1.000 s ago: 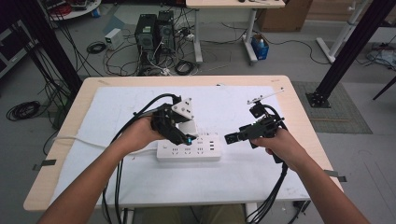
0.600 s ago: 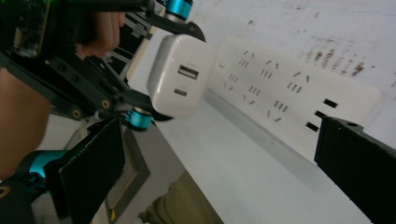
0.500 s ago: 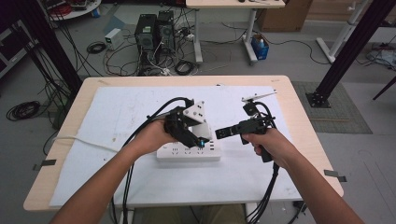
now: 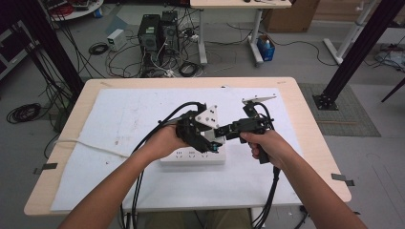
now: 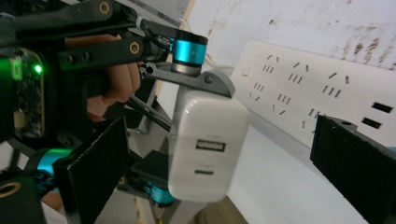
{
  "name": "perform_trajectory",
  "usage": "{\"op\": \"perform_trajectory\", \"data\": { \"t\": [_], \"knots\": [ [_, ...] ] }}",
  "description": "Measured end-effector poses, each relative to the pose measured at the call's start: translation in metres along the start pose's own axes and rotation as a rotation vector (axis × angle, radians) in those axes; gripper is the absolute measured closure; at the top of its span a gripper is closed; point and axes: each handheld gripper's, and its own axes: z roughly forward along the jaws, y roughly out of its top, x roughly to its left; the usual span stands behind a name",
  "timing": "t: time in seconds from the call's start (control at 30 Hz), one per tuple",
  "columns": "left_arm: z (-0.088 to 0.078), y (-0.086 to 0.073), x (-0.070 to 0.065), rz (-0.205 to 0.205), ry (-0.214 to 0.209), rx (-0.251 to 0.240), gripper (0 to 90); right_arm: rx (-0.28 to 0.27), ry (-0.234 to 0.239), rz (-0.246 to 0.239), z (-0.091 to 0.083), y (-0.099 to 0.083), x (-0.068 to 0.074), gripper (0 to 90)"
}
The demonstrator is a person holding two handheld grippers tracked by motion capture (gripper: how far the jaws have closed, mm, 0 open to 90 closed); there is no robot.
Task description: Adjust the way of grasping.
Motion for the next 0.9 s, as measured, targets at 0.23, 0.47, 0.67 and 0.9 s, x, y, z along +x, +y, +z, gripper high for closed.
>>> {"op": "perform_trajectory", "data": {
  "t": [0.23,0.47,0.67,0.9],
  "knots": [
    [0.004,0.001,0.0,0.003,0.0,0.001,42.4,-0.004,0.06,0.1,0.004,0.001,-0.007,16.4],
    [0.004,0.0,0.001,0.003,0.009,0.001,42.4,0.019,0.095,0.124,0.007,0.002,-0.008,28.5],
    [0.004,0.001,0.0,0.01,0.016,0.002,42.5,0.019,0.112,0.13,0.01,0.003,-0.01,39.1],
    [0.004,0.001,0.0,0.011,0.024,0.0,42.4,0.038,0.109,0.121,0.013,0.002,-0.008,50.8]
  ]
}}
